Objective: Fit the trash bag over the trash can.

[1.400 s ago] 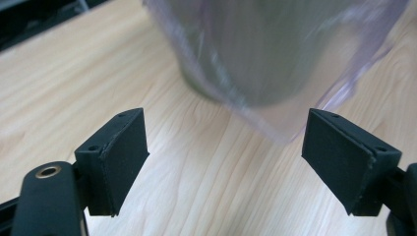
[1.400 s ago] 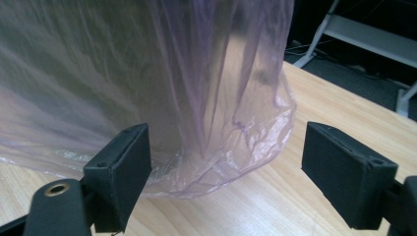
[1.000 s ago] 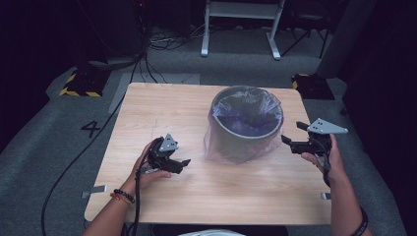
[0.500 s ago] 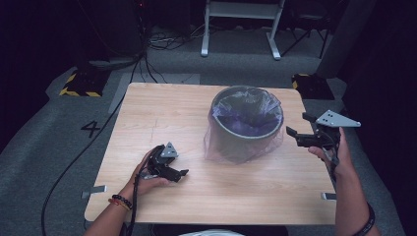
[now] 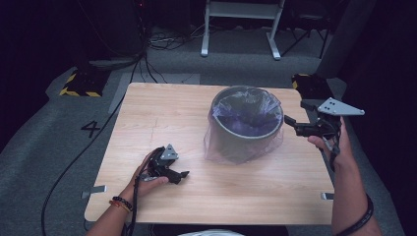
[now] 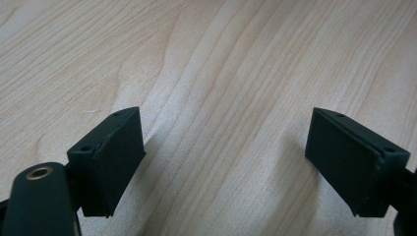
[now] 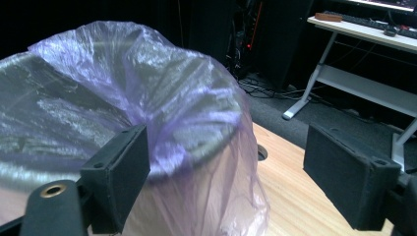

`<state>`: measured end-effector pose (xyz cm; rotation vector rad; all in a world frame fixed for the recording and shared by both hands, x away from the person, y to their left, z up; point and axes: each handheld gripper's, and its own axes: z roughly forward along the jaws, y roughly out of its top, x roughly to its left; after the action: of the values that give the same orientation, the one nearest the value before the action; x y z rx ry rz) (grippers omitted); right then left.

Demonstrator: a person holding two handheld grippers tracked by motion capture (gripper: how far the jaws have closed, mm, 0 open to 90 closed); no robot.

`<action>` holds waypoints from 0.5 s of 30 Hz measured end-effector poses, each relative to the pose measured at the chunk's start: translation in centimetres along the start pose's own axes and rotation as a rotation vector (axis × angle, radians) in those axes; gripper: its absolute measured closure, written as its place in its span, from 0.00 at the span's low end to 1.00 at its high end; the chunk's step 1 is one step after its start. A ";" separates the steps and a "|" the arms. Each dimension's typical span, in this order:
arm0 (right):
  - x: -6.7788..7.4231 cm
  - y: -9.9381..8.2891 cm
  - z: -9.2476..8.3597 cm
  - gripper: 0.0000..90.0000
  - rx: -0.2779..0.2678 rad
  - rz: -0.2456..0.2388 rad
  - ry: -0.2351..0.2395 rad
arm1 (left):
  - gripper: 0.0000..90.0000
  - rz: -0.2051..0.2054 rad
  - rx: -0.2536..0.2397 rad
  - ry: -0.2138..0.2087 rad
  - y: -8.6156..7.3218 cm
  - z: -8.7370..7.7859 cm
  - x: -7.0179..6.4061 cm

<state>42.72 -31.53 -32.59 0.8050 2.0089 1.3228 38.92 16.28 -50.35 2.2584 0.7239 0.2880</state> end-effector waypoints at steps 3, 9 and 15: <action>0.1 0.6 0.6 0.20 0.003 -0.004 -0.003 | 0.16 -0.002 -0.001 0.005 0.0 0.0 0.0; 0.5 1.3 1.5 0.19 -0.004 -0.009 0.041 | 0.16 -0.002 -0.001 0.006 0.0 0.0 0.0; 0.6 1.6 2.2 0.18 0.005 -0.026 0.084 | 0.16 -0.001 -0.001 0.006 0.0 0.0 0.0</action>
<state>44.24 -29.27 -31.96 0.7345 2.0818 1.3577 38.90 16.25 -50.37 2.2570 0.7286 0.2950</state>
